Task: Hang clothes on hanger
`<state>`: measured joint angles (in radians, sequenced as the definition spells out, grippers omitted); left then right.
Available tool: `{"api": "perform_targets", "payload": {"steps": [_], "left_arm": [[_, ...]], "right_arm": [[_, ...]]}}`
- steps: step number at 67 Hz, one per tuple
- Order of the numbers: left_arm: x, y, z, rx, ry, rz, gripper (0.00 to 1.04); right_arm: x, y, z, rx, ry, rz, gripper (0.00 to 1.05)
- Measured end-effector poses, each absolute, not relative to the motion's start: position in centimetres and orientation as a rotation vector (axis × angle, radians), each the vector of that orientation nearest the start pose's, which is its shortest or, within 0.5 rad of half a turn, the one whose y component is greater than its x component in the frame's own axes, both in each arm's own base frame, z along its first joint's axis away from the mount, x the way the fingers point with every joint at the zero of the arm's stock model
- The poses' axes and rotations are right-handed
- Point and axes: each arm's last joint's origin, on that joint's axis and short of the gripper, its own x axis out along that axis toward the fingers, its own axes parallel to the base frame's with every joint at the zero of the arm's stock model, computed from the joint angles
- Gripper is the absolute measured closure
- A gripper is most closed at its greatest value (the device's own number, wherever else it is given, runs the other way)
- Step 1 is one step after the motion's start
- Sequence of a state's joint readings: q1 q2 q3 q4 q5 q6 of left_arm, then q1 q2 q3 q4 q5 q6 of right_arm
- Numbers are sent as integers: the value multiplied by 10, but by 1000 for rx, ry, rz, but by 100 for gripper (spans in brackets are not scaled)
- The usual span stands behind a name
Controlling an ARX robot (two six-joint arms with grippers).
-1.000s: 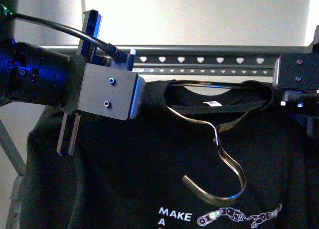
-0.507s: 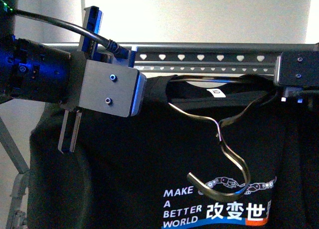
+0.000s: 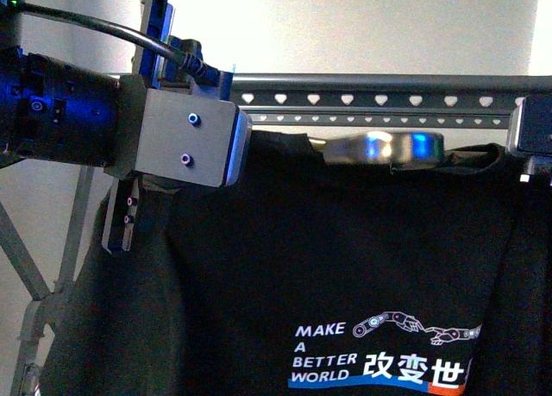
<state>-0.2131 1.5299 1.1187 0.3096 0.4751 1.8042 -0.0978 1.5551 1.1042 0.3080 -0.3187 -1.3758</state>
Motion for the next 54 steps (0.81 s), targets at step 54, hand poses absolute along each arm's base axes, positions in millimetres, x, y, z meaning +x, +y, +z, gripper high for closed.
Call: {"api": "perform_targets", "payload": {"steps": [54], "left_arm": [[345, -76, 331, 1000, -224, -227, 7]], "right_arm": [[282, -103, 253, -644, 540, 583, 94]]}}
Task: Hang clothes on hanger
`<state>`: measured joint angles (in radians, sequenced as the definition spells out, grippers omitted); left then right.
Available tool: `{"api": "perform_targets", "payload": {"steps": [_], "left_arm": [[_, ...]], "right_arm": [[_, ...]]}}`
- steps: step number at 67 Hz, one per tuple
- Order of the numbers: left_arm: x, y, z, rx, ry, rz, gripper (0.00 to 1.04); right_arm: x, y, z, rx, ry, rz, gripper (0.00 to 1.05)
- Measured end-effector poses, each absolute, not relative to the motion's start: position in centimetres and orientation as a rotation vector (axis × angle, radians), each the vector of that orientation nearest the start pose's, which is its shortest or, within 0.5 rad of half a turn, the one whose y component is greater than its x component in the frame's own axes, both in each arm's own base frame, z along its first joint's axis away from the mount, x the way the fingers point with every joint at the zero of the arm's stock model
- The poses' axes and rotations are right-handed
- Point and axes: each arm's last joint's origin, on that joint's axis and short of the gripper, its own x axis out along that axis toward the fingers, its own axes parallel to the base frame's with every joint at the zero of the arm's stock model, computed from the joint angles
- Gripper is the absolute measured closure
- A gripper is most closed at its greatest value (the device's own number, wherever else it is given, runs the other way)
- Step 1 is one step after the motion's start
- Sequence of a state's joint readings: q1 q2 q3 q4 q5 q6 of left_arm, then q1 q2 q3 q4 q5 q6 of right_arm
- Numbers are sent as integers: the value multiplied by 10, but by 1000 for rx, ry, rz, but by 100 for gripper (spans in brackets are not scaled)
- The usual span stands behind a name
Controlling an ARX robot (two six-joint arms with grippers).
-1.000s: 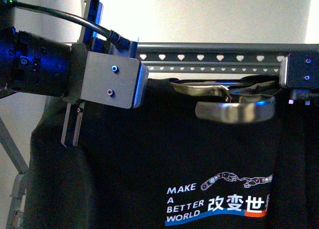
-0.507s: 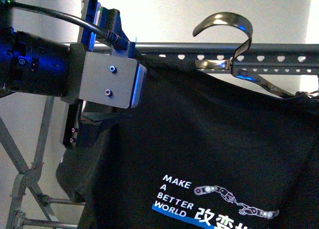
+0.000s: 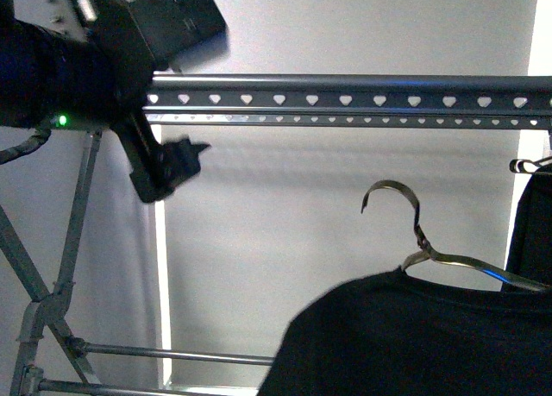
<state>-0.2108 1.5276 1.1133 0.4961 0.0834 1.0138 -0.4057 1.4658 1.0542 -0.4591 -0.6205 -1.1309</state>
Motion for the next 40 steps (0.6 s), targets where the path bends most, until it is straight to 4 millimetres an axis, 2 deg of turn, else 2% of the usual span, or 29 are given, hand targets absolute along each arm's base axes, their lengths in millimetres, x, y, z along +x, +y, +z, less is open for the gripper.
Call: {"api": "perform_targets", "payload": {"steps": [2, 5, 7, 11, 18, 23, 35, 37, 40], "left_arm": [[346, -73, 333, 878, -191, -187, 7], [347, -66, 337, 556, -140, -118, 7], [348, -63, 339, 475, -128, -90, 7], [349, -55, 341, 178, -95, -24, 7], [348, -40, 344, -126, -70, 52, 7], [343, -33, 349, -252, -80, 63, 7], [322, -34, 365, -361, -118, -6, 7], [316, -35, 363, -303, -74, -2, 13], [303, -34, 351, -196, -39, -1, 24]], "right_arm": [[282, -103, 258, -601, 535, 587, 94], [283, -104, 265, -541, 539, 580, 94], [283, -104, 268, -511, 539, 579, 94], [284, -105, 276, -434, 532, 577, 94], [286, -104, 289, -293, 515, 567, 94], [288, -105, 297, -217, 501, 555, 95], [291, -106, 320, -23, 425, 537, 95], [288, -106, 326, 4, 406, 537, 95], [284, -106, 337, 32, 373, 541, 95]]}}
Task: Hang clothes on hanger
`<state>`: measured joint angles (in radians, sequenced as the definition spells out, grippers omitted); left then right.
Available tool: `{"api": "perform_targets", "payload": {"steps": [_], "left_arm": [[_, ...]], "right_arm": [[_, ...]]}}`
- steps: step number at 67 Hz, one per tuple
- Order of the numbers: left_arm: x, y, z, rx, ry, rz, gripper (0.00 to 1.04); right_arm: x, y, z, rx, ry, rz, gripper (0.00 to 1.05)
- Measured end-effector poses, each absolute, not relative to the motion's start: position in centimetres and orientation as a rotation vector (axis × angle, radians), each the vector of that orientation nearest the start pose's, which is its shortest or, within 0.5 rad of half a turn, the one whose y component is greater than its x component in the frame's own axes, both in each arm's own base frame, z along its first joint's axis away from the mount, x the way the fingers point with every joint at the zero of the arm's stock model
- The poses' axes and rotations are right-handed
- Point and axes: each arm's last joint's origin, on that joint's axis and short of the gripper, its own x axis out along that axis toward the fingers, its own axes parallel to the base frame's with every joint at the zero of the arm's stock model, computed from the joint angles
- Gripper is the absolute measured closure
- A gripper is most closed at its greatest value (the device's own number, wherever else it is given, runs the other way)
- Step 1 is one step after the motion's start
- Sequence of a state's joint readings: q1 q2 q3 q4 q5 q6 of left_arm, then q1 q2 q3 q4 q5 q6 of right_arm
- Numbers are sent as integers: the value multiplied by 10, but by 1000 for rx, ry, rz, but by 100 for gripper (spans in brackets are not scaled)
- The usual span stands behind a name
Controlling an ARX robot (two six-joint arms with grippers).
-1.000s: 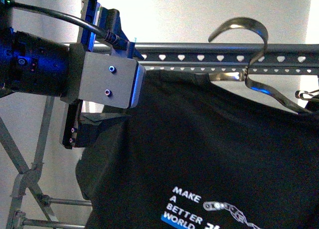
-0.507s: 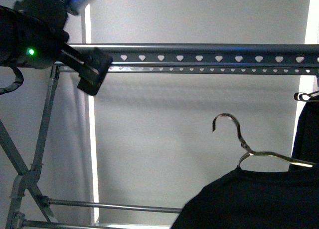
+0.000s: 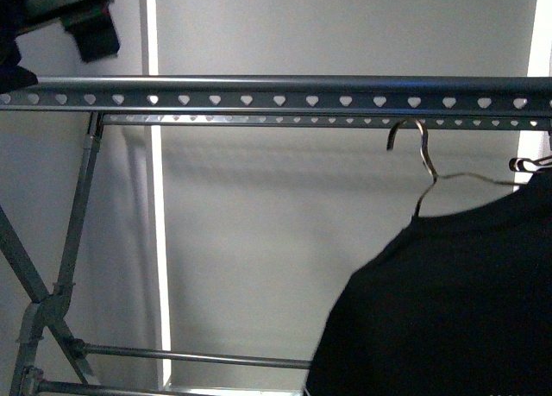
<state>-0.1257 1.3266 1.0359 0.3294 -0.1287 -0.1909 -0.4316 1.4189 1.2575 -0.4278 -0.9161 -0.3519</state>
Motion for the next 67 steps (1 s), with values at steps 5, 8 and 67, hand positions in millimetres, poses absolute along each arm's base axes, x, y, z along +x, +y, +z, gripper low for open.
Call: {"api": "perform_targets", "payload": {"steps": [5, 8, 67], "left_arm": [[274, -33, 318, -72, -25, -3, 43], [261, -31, 303, -48, -22, -3, 52], [148, 0, 189, -2, 3, 0, 101]], "right_arm": [[280, -109, 360, 59, 307, 523, 95], [280, -113, 372, 67, 277, 505, 95], [349, -119, 391, 329, 296, 192, 95]]}}
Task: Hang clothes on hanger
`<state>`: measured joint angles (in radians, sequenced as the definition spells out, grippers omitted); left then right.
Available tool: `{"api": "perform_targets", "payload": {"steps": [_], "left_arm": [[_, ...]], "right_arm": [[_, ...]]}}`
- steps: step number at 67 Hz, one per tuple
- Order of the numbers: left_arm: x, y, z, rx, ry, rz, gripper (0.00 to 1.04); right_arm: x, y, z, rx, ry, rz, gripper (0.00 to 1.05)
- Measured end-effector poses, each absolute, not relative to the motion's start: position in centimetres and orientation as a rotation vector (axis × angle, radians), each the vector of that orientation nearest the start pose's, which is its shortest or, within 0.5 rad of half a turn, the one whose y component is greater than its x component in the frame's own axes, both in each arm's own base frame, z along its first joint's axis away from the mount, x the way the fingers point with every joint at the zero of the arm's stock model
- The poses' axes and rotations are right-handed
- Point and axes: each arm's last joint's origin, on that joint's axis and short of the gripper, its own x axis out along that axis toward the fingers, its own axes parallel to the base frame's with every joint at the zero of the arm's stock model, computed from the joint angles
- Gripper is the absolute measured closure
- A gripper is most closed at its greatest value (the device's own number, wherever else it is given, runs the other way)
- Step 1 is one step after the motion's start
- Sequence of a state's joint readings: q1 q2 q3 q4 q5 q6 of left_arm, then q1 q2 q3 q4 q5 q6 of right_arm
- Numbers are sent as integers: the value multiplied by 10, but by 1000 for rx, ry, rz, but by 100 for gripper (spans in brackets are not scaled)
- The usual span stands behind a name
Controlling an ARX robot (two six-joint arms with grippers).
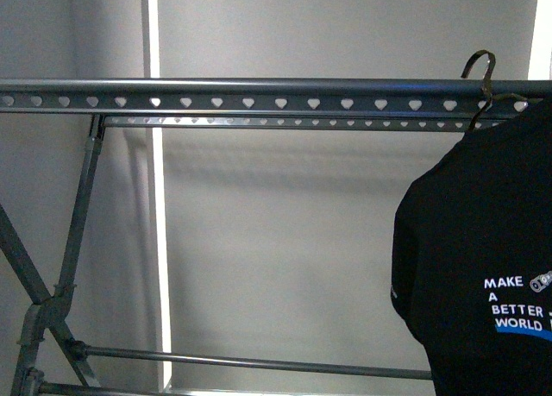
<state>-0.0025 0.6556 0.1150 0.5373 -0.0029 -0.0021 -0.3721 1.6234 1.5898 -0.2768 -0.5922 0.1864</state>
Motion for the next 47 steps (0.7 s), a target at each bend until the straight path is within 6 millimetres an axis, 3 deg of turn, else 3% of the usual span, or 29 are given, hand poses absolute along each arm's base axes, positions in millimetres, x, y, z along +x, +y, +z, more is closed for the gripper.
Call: {"api": "perform_targets", "payload": {"steps": [20, 27, 34, 40, 47], "left_arm": [[134, 0, 180, -2, 2, 1, 101], [128, 0, 176, -2, 2, 1, 101], [124, 0, 172, -1, -15, -1, 101], [120, 0, 173, -2, -23, -1, 101], [117, 0, 173, -2, -22, -2, 101]], "right_arm": [[347, -102, 343, 303, 357, 189, 92], [336, -98, 334, 301, 329, 178, 67], [318, -92, 337, 276, 216, 173, 42], [280, -80, 351, 228, 58, 193, 19], [238, -67, 357, 185, -68, 203, 6]]}}
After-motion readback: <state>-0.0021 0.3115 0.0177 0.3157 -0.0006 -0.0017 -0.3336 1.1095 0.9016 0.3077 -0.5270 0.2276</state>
